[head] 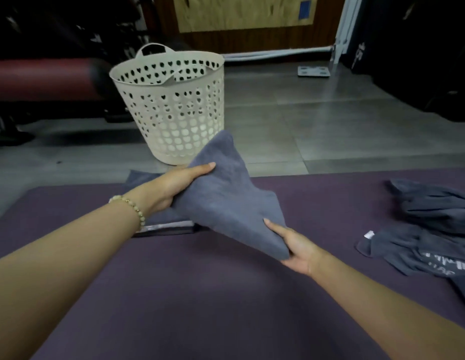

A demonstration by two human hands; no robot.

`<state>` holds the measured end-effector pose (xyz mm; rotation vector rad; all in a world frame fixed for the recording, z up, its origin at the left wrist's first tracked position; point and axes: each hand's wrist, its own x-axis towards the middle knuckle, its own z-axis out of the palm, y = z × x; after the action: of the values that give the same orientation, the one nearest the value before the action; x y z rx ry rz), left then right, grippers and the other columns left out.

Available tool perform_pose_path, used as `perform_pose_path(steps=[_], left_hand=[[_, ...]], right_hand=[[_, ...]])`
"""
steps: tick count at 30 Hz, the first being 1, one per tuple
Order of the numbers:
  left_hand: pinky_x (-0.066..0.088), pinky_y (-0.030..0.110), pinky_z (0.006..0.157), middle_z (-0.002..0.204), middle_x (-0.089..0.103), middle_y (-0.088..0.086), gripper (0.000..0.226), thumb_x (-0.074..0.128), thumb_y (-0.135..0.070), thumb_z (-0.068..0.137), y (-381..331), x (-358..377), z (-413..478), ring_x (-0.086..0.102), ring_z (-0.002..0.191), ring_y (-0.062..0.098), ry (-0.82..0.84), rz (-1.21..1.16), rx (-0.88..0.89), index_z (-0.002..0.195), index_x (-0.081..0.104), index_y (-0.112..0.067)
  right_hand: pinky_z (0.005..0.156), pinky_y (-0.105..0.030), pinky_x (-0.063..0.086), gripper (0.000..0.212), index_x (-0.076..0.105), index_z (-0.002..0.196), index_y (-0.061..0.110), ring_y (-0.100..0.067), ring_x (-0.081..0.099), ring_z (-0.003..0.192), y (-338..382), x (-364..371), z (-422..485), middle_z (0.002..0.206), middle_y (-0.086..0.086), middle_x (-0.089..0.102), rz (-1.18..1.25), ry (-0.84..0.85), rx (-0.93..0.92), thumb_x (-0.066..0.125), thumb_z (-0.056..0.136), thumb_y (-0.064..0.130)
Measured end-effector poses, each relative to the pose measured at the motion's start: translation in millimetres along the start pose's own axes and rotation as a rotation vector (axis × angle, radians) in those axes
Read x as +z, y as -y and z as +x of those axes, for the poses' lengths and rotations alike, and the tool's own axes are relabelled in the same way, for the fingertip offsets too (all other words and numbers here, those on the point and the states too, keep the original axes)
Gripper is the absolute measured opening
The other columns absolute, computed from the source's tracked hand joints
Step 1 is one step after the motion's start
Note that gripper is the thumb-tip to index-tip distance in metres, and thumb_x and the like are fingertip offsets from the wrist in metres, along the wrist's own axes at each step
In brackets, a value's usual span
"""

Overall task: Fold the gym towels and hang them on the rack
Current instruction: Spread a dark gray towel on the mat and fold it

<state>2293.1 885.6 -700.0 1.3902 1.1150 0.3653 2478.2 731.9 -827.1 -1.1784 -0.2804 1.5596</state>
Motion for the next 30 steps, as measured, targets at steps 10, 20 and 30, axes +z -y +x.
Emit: perform_pose_path(steps=[10, 20, 30], left_hand=[[0.054, 0.032, 0.081, 0.104, 0.073, 0.002, 0.028, 0.062, -0.036, 0.089, 105.4, -121.8, -11.4, 0.069, 0.096, 0.019, -0.073, -0.216, -0.159, 0.112, 0.064, -0.020], [0.050, 0.024, 0.084, 0.114, 0.067, 0.001, 0.035, 0.060, -0.033, 0.092, 82.5, -218.1, 53.4, 0.063, 0.105, 0.016, -0.356, -0.161, 0.178, 0.122, 0.059, -0.015], [0.046, 0.030, 0.091, 0.124, 0.060, 0.005, 0.051, 0.060, -0.027, 0.092, 195.6, -188.1, 84.8, 0.058, 0.112, 0.023, -0.566, 0.233, 0.103, 0.139, 0.042, -0.015]], right_hand=[[0.077, -0.024, 0.054, 0.033, 0.058, 0.122, 0.018, -0.015, 0.068, 0.099, -9.9, 89.9, 44.4, 0.112, 0.000, 0.071, -0.332, 0.018, -0.159, 0.063, 0.090, 0.019], [0.074, -0.023, 0.054, 0.015, 0.060, 0.105, 0.019, -0.012, 0.065, 0.086, 40.3, 191.9, 138.9, 0.102, 0.002, 0.069, -0.394, -0.062, -0.362, 0.062, 0.091, 0.017], [0.049, -0.016, 0.052, 0.034, 0.046, 0.128, 0.012, -0.015, 0.058, 0.065, -28.6, 153.8, 199.8, 0.088, 0.000, 0.058, -0.647, -0.241, -0.239, 0.055, 0.095, 0.010]])
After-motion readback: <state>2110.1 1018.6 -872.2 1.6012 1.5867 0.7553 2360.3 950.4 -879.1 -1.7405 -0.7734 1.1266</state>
